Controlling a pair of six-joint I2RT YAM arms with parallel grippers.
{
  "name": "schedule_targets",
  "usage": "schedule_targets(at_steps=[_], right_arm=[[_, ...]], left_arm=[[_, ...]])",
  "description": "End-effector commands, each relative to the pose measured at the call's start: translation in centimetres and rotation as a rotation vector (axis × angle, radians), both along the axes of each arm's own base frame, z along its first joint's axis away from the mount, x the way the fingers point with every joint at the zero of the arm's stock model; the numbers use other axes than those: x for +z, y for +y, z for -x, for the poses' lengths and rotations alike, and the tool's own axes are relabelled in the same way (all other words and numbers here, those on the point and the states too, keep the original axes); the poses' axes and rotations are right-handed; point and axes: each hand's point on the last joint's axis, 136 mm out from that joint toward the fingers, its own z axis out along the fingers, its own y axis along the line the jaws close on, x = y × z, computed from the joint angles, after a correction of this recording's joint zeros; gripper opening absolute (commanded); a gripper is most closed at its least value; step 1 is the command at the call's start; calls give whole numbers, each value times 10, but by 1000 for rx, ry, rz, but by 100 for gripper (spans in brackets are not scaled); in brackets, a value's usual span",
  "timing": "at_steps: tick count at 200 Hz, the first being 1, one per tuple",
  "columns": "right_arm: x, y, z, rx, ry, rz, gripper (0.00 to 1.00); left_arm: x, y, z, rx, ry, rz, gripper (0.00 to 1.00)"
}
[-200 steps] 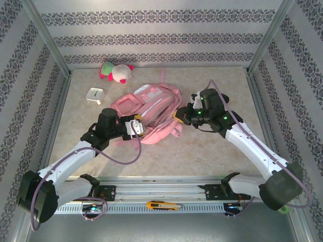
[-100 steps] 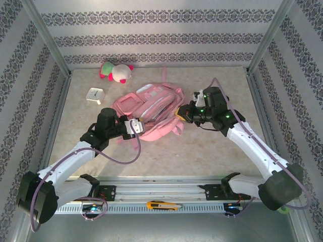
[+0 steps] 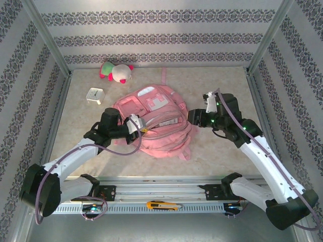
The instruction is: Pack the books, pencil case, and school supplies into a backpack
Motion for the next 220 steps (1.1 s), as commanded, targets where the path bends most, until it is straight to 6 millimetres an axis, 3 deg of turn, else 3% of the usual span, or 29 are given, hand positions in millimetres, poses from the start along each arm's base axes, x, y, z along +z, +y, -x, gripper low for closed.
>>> schedule_targets(at_steps=[1, 31, 54, 70, 106, 146, 164, 194, 220], right_arm=[[8, 30, 8, 229, -181, 161, 41], [-28, 104, 31, 497, -138, 132, 38], [-46, 141, 30, 535, -137, 102, 38], [-56, 155, 24, 524, -132, 91, 38], [-86, 156, 15, 470, -98, 161, 38], [-102, 156, 14, 468, -169, 238, 34], [-106, 157, 13, 476, -176, 249, 26], [-111, 151, 15, 477, -162, 283, 0], [-110, 137, 23, 481, -101, 263, 0]], left_arm=[[32, -6, -7, -9, -6, 105, 0], [27, -9, -11, -3, 17, 113, 0], [25, -11, -13, -6, 33, 117, 0], [24, -11, -13, -11, 39, 112, 0], [26, -13, -15, -13, 46, 118, 0], [28, -15, -14, -20, 61, 134, 0], [29, -16, -15, -21, 67, 143, 0], [25, -13, -18, 2, 57, 115, 0], [12, -5, -23, 39, 50, 43, 0]])
